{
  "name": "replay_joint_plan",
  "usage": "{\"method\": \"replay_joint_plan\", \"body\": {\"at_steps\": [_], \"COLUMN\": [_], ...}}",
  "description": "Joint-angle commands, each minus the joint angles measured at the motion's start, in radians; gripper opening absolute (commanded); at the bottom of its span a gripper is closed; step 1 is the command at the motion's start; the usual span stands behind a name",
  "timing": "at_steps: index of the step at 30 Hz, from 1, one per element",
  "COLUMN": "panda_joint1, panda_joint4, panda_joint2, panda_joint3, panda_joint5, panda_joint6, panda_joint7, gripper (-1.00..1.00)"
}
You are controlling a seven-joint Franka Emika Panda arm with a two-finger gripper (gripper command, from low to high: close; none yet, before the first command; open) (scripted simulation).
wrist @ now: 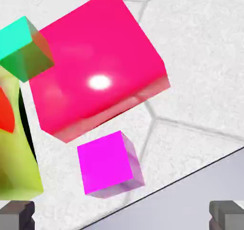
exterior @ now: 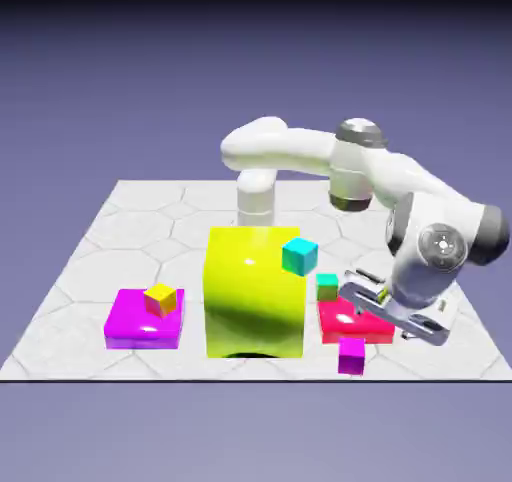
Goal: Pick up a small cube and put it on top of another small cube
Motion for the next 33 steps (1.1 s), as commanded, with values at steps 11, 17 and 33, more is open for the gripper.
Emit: {"method": "replay_joint_plan", "body": {"at_steps": [11,17,33], "panda_joint1": [-0.019,-0.020,-0.264], "panda_joint4": [-0.061,-0.059,-0.106], "panda_joint2": [-0.131,-0.130,0.330], "panda_joint3": [0.120,0.120,0.385], "panda_joint5": [0.098,0.098,-0.188], "panda_joint6": [-0.123,-0.123,-0.025], "panda_joint7": [-0.282,-0.281,-0.042], "gripper": [0.00,-1.00,-1.00]}}
